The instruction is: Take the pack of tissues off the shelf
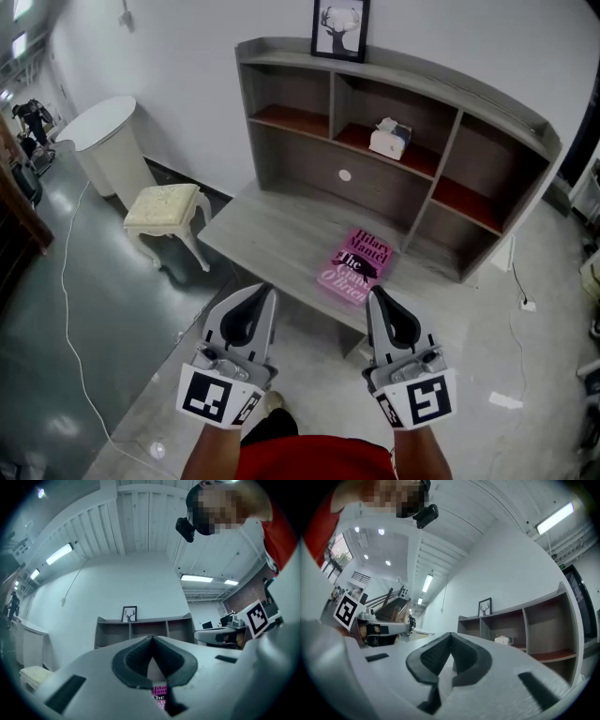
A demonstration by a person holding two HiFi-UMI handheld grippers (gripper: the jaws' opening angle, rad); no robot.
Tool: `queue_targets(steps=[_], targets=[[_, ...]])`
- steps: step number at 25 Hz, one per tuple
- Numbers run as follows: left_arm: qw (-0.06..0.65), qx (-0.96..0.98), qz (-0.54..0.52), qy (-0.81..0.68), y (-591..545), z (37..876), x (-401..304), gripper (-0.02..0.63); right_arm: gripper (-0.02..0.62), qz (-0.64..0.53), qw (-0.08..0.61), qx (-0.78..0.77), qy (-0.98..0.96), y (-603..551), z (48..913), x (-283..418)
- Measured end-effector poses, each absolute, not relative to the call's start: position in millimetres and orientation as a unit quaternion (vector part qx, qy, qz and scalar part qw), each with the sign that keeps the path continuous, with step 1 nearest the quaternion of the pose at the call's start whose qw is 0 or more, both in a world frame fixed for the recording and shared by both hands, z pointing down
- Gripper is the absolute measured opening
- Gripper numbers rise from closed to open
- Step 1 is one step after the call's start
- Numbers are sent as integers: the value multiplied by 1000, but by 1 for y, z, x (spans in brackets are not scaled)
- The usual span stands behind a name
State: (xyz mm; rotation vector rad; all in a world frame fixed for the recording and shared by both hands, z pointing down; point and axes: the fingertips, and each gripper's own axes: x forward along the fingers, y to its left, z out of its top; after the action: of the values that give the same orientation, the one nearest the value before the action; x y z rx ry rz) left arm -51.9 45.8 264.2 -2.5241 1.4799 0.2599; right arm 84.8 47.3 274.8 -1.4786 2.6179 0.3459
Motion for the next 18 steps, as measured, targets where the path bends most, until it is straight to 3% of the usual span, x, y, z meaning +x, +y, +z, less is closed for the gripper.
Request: queue_targets(steps=[9,18], targets=[[91,-886,99,444,-38,260,-134,9,5,121,38,-547,827,-36,267,10],[68,-904,110,407,-98,267,-149,9,5,110,13,-572,812,-81,276,-16]])
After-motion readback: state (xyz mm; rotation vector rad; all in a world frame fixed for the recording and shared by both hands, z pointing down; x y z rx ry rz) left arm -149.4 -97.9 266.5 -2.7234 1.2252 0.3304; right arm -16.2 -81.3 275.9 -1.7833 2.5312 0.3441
